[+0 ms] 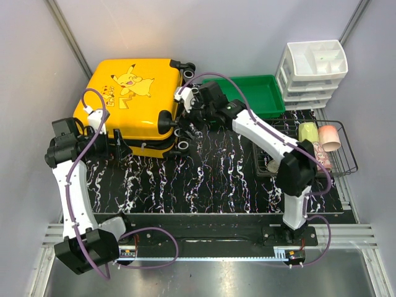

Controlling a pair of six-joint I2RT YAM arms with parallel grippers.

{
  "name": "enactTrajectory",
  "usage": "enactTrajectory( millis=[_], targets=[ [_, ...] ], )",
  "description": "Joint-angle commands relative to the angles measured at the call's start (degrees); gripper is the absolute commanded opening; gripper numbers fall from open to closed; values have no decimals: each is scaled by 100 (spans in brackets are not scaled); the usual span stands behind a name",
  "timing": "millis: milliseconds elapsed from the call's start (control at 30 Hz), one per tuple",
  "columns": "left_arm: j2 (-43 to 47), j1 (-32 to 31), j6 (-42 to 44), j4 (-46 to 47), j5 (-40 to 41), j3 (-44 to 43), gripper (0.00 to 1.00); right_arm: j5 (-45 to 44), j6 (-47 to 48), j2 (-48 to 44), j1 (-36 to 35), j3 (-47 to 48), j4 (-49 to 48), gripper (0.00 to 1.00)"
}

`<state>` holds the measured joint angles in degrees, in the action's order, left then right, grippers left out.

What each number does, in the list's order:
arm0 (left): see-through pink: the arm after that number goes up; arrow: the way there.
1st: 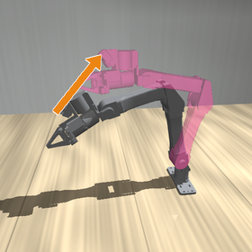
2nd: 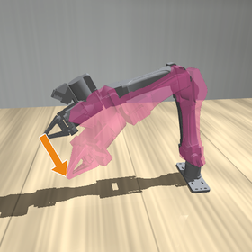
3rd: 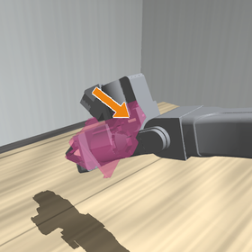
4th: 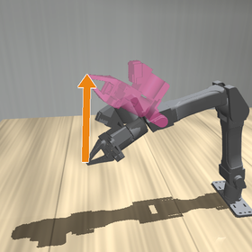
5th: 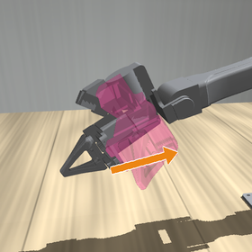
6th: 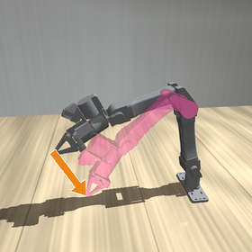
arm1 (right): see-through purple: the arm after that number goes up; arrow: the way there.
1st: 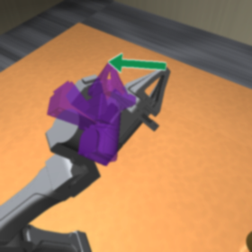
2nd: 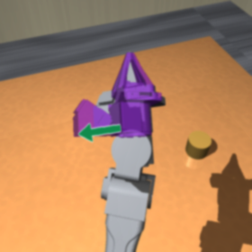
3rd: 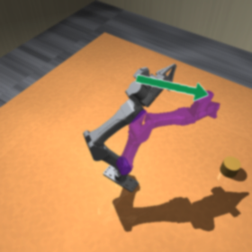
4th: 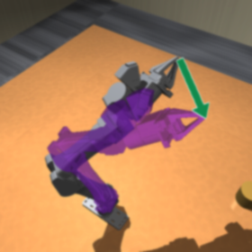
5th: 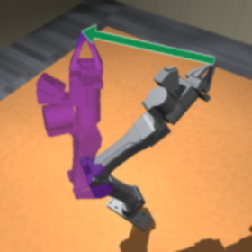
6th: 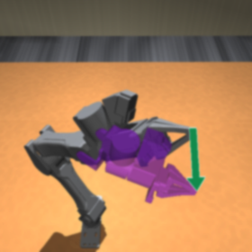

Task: Open, take out, and arrange the luggage

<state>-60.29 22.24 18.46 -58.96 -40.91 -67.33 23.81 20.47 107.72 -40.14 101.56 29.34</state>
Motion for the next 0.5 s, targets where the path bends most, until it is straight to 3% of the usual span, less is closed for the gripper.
enactTrajectory(
  millis=[0,67,200,300,367,433,467],
  targets=[
    [220,17,263,-247,206,185,88,615,221,634,-20,557,-262,100],
    [176,17,325,-257,328,325,88,721,221,846,-29,795,-271,95],
    [70,44,80,-73,338,571,85,993,177,1294,-38,1032,-122,69],
    [53,70,-298,330,136,738,84,1318,19,1365,-99,1050,-52,42],
    [44,105,-587,595,136,818,82,1476,-78,1339,-301,1007,-86,13],
    [-52,149,-677,877,109,783,80,1538,-332,1208,-607,736,-348,0],
    [-105,149,-755,938,109,739,80,1600,-429,1164,-722,612,-463,0]
  ],
)
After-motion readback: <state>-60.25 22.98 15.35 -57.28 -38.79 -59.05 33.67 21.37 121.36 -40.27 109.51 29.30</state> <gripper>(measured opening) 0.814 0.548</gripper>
